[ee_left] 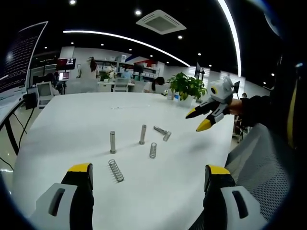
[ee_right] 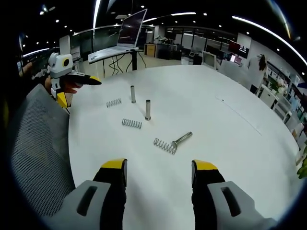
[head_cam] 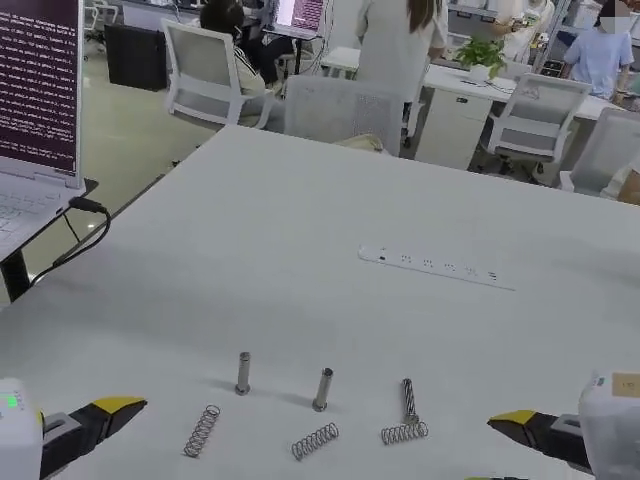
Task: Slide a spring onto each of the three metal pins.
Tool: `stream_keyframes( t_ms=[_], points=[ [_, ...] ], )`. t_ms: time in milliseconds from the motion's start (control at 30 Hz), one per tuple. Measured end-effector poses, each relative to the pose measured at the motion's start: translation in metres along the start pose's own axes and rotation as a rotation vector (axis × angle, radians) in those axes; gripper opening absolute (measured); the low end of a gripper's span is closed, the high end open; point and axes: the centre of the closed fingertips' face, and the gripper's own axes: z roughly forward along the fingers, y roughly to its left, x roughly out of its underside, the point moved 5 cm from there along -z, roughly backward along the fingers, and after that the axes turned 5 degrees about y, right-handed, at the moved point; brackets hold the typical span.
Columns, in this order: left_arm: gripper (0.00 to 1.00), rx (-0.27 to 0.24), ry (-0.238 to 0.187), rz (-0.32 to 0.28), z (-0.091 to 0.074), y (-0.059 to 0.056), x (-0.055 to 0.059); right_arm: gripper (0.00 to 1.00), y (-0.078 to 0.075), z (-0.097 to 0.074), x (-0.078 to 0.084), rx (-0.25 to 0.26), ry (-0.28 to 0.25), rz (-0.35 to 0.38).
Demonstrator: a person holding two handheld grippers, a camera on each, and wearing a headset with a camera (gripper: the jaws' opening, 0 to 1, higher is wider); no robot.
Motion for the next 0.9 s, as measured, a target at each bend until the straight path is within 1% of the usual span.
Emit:
stream_keyframes(
  t_ms=[233,400,900],
  points=[
    [0.94,-0.001,0.001,0.004,-0.001,-0.003,0.001,0.50,-0.003,0.004,-0.003,-0.001,0.007,-0.004],
    [0.94,-0.003,0.001,0.002,-0.001,-0.004,0.001,0.48,-0.005,0.006,-0.006,-0.001,0.010,-0.004],
    [0.94,0.011,0.005,0.008,0.003,-0.006,0.002,0.43,-0.018,0.014,-0.013,0.022,0.022,0.013]
  ],
)
